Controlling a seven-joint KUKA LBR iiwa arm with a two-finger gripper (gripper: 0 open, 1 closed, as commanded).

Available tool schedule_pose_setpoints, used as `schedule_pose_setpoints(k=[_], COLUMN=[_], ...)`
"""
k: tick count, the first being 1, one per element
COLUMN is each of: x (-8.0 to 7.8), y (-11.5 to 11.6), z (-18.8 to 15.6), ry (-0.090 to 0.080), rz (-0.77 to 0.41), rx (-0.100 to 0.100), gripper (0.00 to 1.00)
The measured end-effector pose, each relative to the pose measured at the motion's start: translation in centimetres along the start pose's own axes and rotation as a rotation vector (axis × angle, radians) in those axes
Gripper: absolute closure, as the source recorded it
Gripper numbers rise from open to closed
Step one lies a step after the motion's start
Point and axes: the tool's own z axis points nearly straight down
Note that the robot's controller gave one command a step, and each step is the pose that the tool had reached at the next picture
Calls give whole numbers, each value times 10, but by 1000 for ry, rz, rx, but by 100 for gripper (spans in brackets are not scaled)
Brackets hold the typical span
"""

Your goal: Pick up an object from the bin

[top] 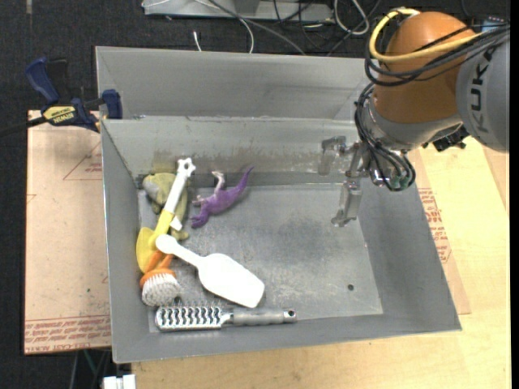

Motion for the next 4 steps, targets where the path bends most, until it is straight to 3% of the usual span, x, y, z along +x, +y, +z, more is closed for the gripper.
schedule_pose_setpoints(k=[1, 2, 3, 4], x=[0, 46, 73, 69], y=[0, 10, 29, 28], z=[0, 24, 51, 54], ry=[0, -2, 2, -2], rz=[0, -98, 12, -4], rx=[0, 0, -2, -1], gripper=[0, 0, 0, 0])
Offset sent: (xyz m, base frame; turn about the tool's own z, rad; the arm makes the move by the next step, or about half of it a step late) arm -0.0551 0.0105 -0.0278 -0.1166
